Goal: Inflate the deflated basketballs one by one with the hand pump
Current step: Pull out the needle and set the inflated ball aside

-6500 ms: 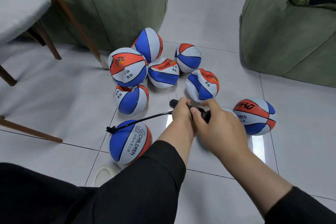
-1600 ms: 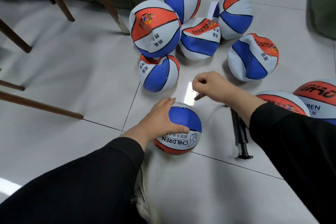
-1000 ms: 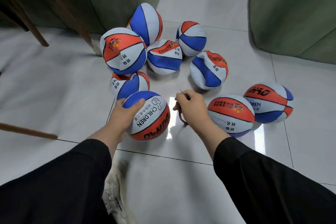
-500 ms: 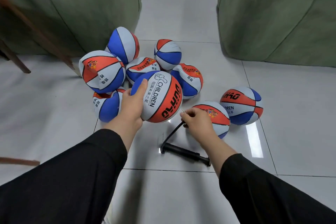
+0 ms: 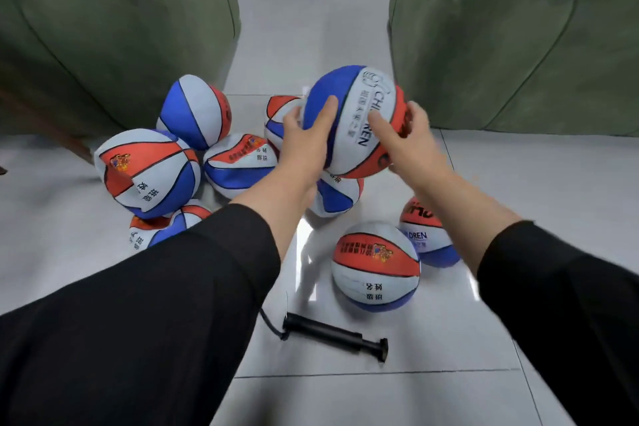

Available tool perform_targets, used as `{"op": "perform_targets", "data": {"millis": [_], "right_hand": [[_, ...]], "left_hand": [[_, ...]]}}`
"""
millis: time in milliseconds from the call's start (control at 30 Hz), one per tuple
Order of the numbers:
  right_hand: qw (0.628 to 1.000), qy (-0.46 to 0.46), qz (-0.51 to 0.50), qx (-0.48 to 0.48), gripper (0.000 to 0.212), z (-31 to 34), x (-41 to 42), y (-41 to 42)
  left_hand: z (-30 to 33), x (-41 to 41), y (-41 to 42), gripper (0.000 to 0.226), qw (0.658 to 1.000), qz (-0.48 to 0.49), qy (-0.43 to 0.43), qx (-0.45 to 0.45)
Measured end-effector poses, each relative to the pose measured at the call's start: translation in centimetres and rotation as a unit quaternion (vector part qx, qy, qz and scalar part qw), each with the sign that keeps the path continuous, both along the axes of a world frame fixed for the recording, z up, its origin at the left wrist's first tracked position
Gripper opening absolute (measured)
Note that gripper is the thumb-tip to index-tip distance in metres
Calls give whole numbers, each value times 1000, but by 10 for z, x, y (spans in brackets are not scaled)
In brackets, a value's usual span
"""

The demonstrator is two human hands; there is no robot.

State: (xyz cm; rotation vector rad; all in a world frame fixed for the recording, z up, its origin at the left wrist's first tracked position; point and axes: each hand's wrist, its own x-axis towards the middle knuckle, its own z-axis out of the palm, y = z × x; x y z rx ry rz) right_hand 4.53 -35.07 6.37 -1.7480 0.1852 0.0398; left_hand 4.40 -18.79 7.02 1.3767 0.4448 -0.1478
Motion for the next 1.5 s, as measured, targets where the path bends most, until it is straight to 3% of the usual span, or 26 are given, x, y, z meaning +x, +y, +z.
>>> {"op": "perform_targets", "data": {"millis": [167,367,433,500,567,633,767,833,900,967,1067,1200,1333,1500], "right_hand": [[997,27,-13,-69,86,-8,42,-67],[989,58,11,-138,74,-60,75,-103],[979,53,22,-196,63,-76,84,-109],[950,79,68,-294,57,-94,90,-111],[907,124,145,-376,63,-113,92,-109],[887,134,159,-413,72,-126,93,-107],[890,96,104,-432,68,-125,96,-103],[885,76,108,-447,65,-125,95,-105],[881,60,117,-454,63,-124,94,-107],[881,55,119,-455,64,-123,93,-108],[878,52,125,-459,70,-119,93,-106],[873,57,152,-459,78,-115,87,-103],[866,46,171,-468,78,-107,80,-100],[879,-1,183,-441,71,-81,72,-71]], "left_hand": [[-26,31,-41,38,993,-106,26,51],[-73,57,-77,58,983,-165,37,67],[-84,63,-85,57,971,-205,32,120],[-88,67,-95,53,923,-303,25,235],[-94,68,-104,33,865,-389,13,316],[-99,68,-108,21,843,-408,-1,351],[-112,79,-77,46,820,-293,-74,485],[-124,84,-48,70,752,-311,-48,579],[-139,86,-23,100,665,-400,8,630],[-153,85,-9,115,634,-418,13,651],[-159,76,-1,115,661,-358,4,659],[-167,60,11,95,669,-334,2,664],[-167,48,36,67,729,-293,2,619],[-160,26,55,46,762,-271,-16,588]]}}
